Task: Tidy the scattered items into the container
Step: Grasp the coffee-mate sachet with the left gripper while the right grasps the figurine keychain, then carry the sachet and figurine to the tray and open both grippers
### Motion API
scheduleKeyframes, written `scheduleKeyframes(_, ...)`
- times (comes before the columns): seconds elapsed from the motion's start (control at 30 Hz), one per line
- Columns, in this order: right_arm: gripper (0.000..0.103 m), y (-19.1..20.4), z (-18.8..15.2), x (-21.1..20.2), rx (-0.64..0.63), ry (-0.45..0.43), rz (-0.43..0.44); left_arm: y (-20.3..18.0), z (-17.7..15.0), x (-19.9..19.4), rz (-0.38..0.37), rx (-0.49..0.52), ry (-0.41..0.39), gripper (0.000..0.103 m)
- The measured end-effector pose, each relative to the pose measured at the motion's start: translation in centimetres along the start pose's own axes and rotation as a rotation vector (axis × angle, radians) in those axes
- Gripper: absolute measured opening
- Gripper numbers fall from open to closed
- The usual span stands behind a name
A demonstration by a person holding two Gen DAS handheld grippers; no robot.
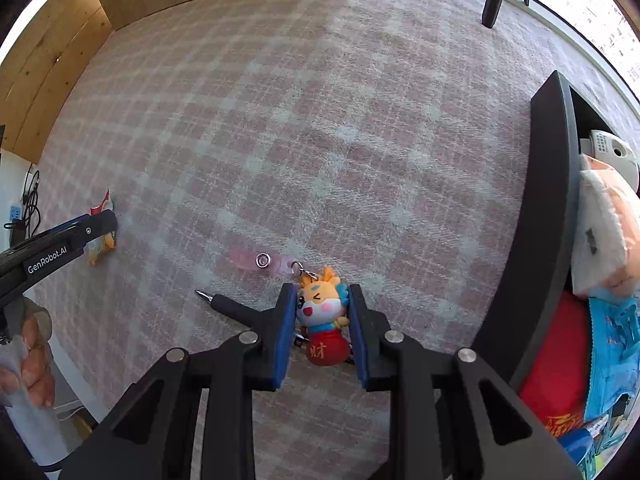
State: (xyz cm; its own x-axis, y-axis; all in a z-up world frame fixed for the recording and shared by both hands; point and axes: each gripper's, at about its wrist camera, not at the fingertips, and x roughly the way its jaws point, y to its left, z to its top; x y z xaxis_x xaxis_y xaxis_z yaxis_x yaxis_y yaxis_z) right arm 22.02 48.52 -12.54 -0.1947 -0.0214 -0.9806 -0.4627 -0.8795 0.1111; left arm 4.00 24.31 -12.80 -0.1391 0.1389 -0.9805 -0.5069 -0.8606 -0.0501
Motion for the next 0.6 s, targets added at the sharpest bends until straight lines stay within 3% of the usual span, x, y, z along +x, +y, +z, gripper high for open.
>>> scheduleKeyframes(0.03,0.025,-0.5,-0.1,-0.2,0.008,-0.007,0.003,1.0,-0.4,-0.2,-0.012,-0.005,0.006,0.009)
scheduleKeyframes(0.33,0.025,-2.9,-1.1,-2.1,0.066,-0.064,0.025,9.4,-3.6,-1.3,-0.05,-0.067,-0.004,0.003)
scheduleKeyframes(0.6,0.025,-4.8,-2.0,-4.5,0.112,-0.127,0.044,12.6,-6.3,-5.6,-0.101,-0.078,-0.07,0.003)
